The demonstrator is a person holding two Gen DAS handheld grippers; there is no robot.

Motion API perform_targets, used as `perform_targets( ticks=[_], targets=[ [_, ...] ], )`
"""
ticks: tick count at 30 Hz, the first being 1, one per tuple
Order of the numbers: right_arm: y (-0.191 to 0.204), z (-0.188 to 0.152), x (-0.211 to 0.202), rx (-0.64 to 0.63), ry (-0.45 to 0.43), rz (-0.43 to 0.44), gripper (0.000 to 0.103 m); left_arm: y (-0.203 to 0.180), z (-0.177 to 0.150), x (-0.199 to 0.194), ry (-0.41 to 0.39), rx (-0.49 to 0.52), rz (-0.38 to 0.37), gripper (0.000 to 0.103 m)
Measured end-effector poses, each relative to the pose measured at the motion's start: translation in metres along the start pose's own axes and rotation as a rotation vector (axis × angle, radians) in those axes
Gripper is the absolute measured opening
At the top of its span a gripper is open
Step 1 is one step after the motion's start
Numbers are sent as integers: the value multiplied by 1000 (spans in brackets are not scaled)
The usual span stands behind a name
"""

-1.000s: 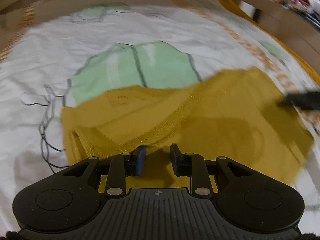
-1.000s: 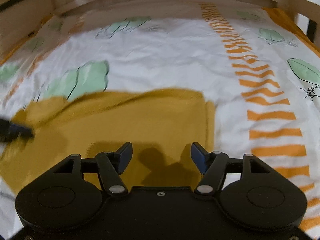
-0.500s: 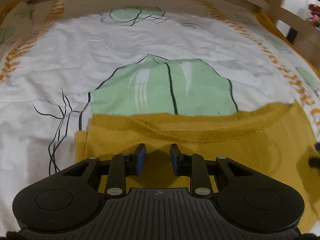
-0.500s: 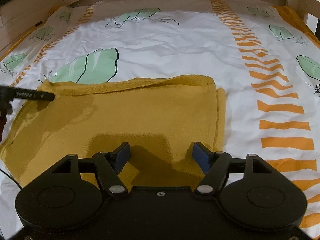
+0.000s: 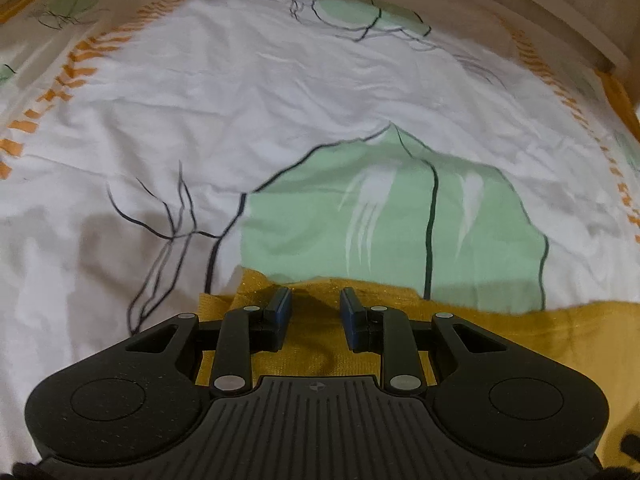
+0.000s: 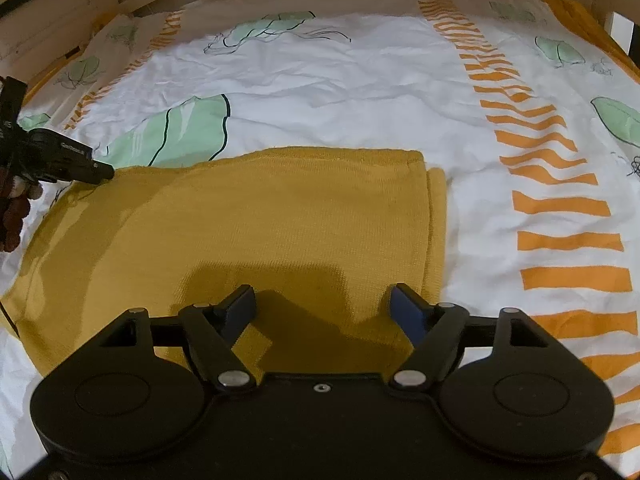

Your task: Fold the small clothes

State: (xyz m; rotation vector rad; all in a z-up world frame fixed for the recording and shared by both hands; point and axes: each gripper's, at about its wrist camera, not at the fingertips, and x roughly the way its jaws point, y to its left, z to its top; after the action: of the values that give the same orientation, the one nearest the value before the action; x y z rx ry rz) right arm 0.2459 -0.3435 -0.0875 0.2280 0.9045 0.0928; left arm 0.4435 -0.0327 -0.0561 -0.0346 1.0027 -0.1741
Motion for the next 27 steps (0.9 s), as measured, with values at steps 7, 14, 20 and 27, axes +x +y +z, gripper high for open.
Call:
perform_targets(
  ticks=[7,14,20,27],
  targets=[
    [-4,-1,3,13,11,1,85,-3,-40,-50,-20,63,-22,27],
    [-7,-5,6,18,33,-1,91,-5,-115,-70,5,183,3,29],
    [-6,-11,5,-21,76,-9,99,-1,-134,-84,19,201,49,39],
    [-16,-22,-1,26,106,23,100,13,-141,-84,-15,81,0,47]
  ],
)
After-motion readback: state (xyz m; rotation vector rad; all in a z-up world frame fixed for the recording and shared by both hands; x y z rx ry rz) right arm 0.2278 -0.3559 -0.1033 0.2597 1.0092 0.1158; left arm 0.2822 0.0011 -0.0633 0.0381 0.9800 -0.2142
